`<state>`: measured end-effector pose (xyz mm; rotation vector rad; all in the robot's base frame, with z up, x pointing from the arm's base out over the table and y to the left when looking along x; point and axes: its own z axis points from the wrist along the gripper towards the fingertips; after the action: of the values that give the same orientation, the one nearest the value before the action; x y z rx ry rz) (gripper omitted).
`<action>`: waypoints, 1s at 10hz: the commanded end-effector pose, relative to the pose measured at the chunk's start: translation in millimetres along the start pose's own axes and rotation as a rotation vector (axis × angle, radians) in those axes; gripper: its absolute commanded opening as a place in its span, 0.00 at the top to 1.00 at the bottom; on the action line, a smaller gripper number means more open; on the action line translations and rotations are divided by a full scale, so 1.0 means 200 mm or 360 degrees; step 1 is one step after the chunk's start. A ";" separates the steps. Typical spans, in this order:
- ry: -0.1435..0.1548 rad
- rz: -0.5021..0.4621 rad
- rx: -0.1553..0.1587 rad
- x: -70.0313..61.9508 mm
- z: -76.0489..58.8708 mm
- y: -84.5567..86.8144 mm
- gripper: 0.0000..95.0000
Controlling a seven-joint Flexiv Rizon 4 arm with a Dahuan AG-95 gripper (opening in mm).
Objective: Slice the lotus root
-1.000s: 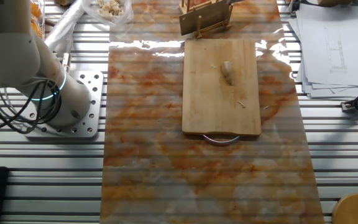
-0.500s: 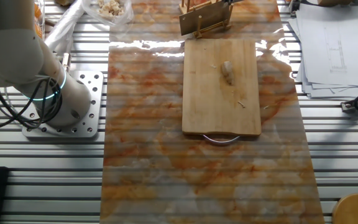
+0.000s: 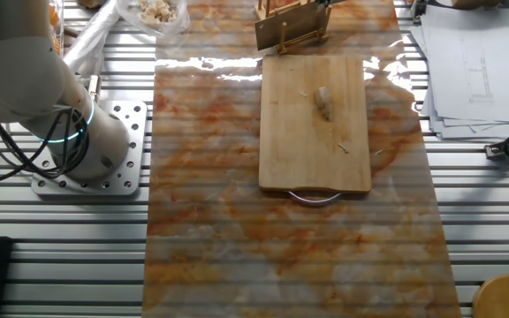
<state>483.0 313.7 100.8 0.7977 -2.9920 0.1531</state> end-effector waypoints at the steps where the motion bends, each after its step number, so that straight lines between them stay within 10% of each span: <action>1: -0.0001 0.0032 0.0003 -0.01 0.00 0.00 0.60; 10: -0.0004 0.0070 0.0007 -0.03 0.09 -0.03 0.60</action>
<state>490.9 308.4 80.6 0.7367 -3.0193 0.1583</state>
